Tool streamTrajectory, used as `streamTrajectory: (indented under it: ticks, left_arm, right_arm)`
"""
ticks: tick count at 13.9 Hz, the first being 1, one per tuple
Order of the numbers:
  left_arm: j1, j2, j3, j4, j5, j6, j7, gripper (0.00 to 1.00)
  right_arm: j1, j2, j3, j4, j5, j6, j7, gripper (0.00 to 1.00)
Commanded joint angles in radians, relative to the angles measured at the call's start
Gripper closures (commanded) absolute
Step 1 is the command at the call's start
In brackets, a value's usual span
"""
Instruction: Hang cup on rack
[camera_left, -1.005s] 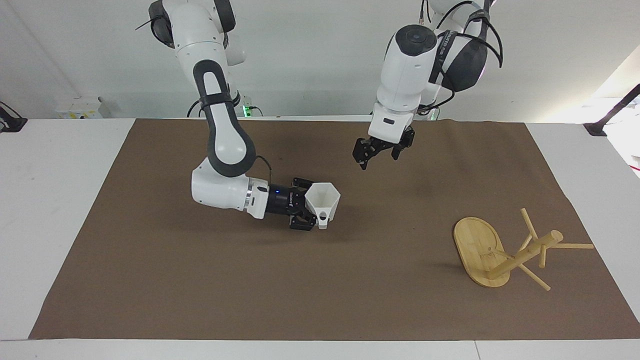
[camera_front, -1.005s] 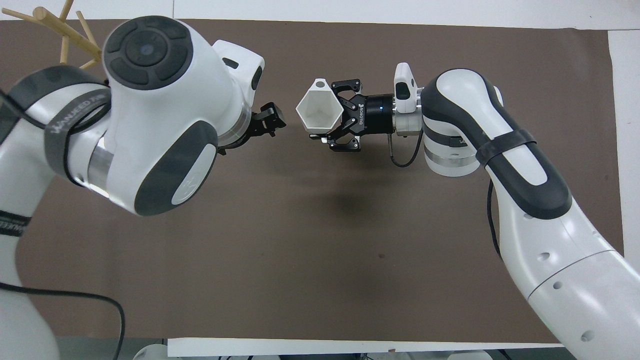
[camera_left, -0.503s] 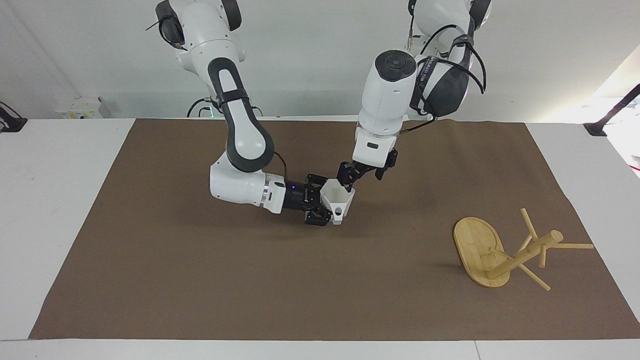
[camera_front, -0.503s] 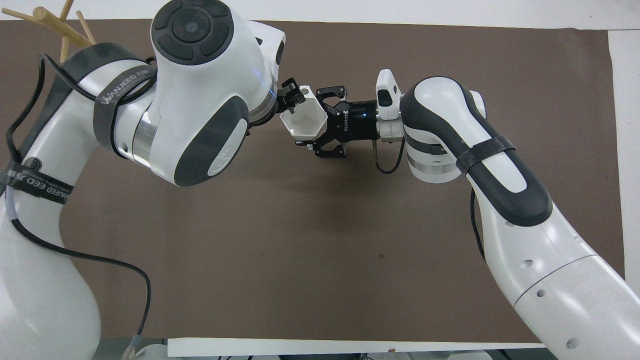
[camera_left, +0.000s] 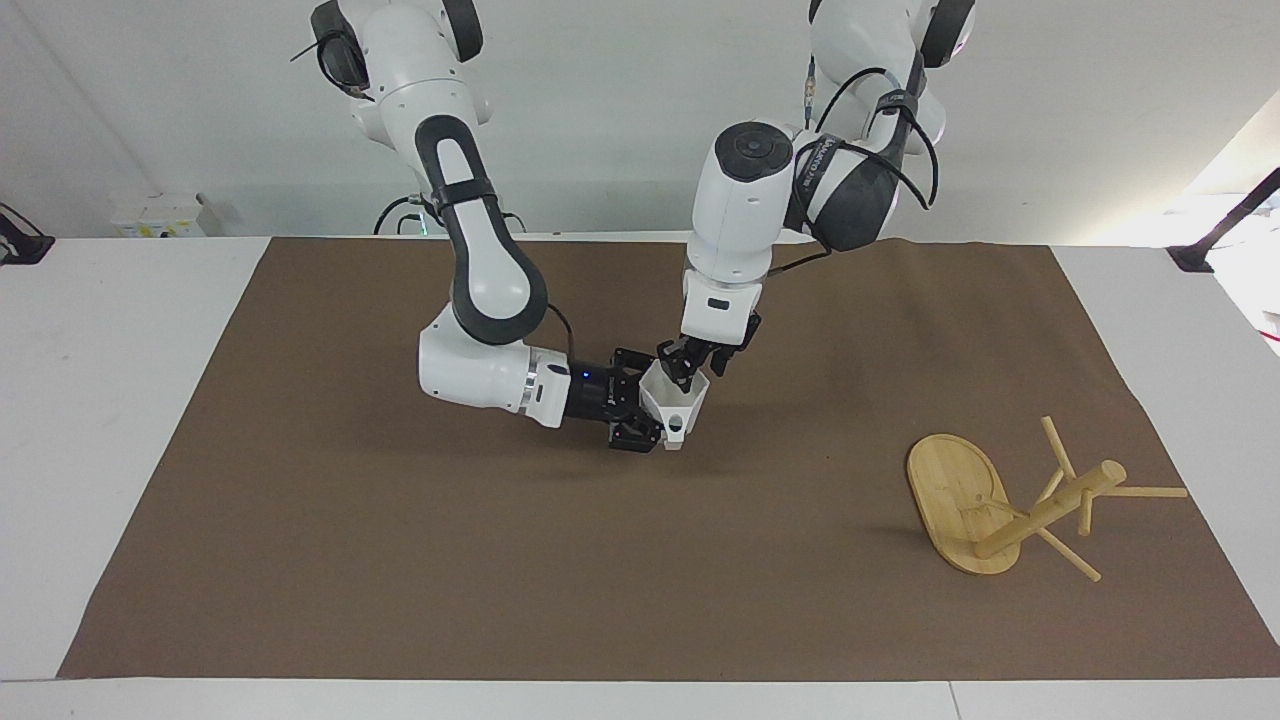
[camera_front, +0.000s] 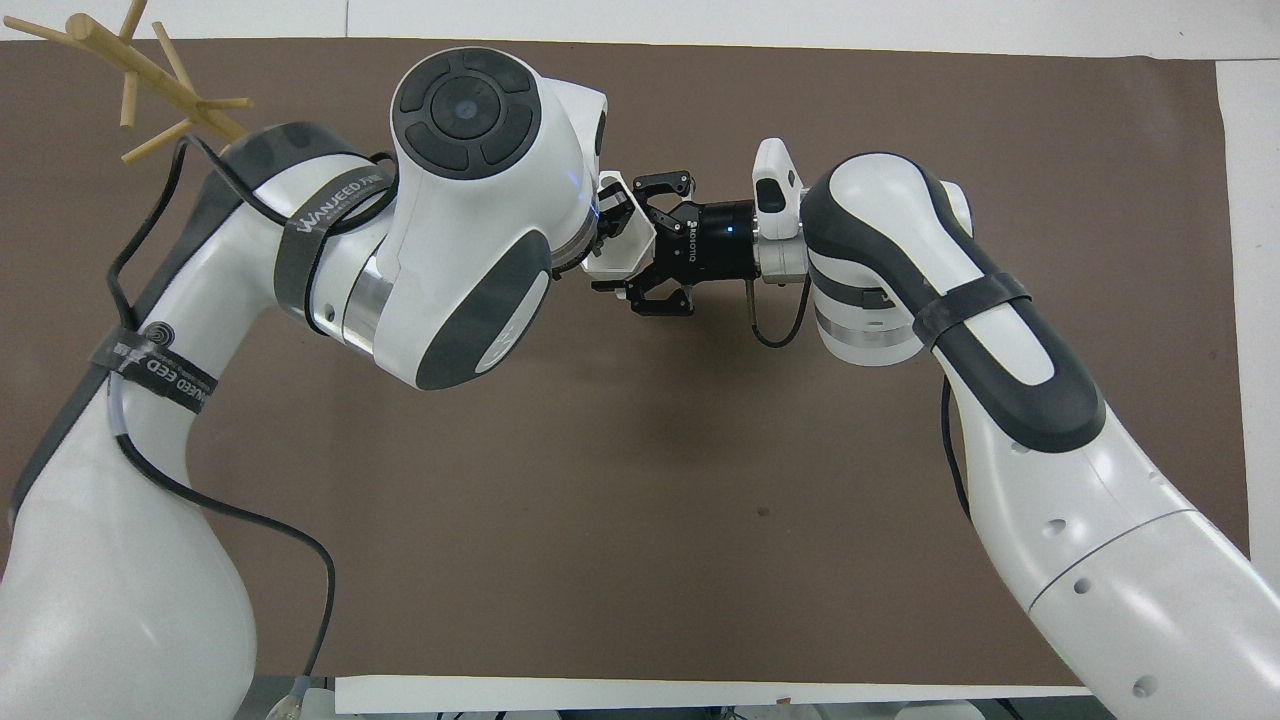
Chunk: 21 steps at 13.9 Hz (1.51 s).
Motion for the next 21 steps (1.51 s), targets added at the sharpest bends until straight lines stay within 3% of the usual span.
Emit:
streamTrajectory:
  ticks: [1, 5, 6, 7, 10, 13, 15, 18, 21]
  left_arm:
    - [-0.005, -0.012, 0.011, -0.029, -0.003, 0.038, -0.009, 1.00]
    - [0.001, -0.012, 0.013, -0.032, -0.003, 0.040, -0.009, 1.00]
    - [0.001, -0.012, 0.013, -0.032, -0.003, 0.040, -0.011, 1.00]
    - [-0.001, -0.012, 0.013, -0.032, -0.002, 0.038, -0.011, 1.00]
    - [0.002, -0.014, 0.014, -0.029, 0.003, 0.026, -0.012, 1.00]
    - [0.039, -0.040, 0.017, -0.035, 0.004, -0.003, 0.007, 1.00]
    - [0.121, -0.105, 0.016, -0.079, -0.003, -0.054, 0.096, 1.00]
    - [0.264, -0.208, 0.016, -0.222, -0.089, -0.008, 0.259, 1.00]
    - [0.355, -0.282, 0.014, -0.381, -0.098, 0.209, 0.308, 1.00]
  right_arm:
    - [0.000, -0.019, -0.002, -0.021, 0.024, 0.006, 0.008, 0.67]
    - [0.000, -0.019, -0.002, -0.021, 0.024, 0.006, 0.008, 0.66]
    - [-0.003, -0.019, -0.002, -0.021, 0.024, 0.006, 0.008, 0.52]
    - [-0.009, -0.021, -0.002, -0.021, 0.024, 0.003, 0.004, 0.01]
    - [-0.036, -0.025, -0.002, -0.039, 0.021, -0.027, -0.008, 0.01]
    - [-0.142, -0.044, -0.007, -0.075, -0.001, -0.156, -0.070, 0.01]
    - [-0.251, -0.055, -0.009, -0.093, -0.106, -0.260, -0.091, 0.01]
    - [-0.423, -0.082, -0.010, -0.086, -0.307, -0.385, -0.081, 0.01]
    - [-0.524, -0.194, -0.013, -0.076, -0.531, -0.385, 0.018, 0.01]
